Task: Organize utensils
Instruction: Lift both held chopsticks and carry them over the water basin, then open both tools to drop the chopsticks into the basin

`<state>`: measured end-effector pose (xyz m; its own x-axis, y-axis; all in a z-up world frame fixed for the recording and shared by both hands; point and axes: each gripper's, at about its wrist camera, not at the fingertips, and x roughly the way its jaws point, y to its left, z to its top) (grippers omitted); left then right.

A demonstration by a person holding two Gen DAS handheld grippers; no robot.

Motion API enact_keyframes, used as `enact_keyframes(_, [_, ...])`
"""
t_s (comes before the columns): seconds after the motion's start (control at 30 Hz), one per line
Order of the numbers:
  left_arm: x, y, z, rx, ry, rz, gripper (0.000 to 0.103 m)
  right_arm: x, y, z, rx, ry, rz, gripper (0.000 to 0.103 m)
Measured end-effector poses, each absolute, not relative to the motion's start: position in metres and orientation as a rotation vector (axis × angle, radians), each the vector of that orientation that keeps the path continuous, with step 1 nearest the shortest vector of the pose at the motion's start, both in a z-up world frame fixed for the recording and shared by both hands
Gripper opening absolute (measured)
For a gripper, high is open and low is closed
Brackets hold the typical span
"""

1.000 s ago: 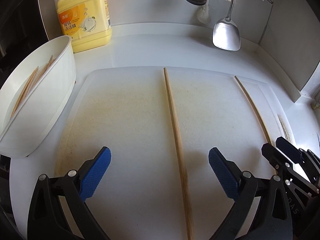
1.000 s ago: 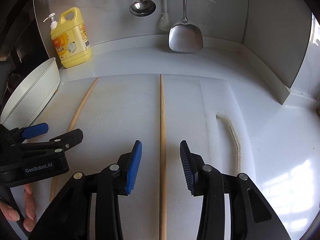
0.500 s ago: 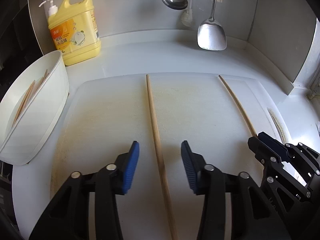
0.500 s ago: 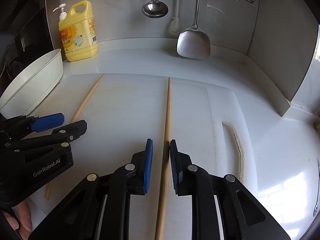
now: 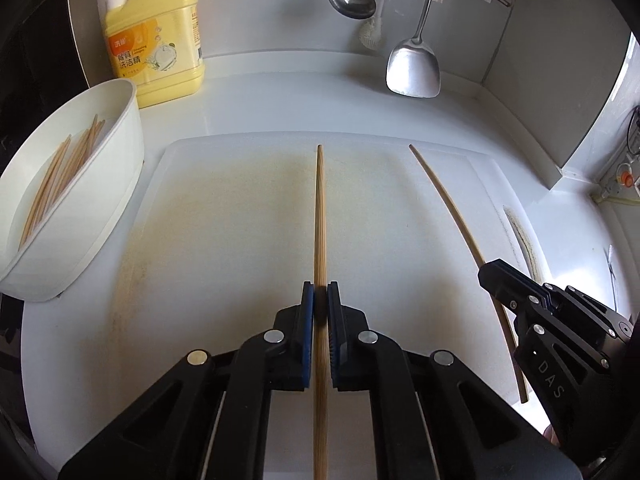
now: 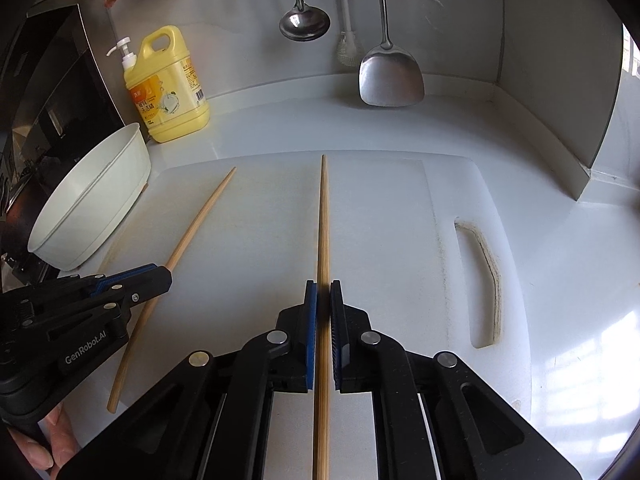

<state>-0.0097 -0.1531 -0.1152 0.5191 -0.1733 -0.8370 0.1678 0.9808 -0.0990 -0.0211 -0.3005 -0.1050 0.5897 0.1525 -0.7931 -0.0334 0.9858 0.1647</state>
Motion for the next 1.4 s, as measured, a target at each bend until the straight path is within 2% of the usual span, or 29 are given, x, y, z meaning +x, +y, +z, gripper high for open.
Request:
enact_keyframes(0.37, [-0.043,-0.06,-0.036,-0.119,0.908,-0.096,0.007,-0.022,-0.23,-0.031,0.117,0.848,0.281,0.006])
enact_keyframes(0.7, [-0.002,0.08,-0.008,-0.147,0.834,0.038,0.007,0.036,-0.09,0.011,0.082,0.776,0.412,0.006])
enact_keyframes(0.97, [0.061,0.16,-0.023,-0.138,0.85,0.028,0.007,0.098,0.006,0.005,0.071,0.79,0.42,0.006])
enact_keyframes(1.4, [0.108,0.171,-0.089,-0.127,1.01,-0.03,0.007,0.144,0.039,-0.069,0.076,1.014,0.347,0.006])
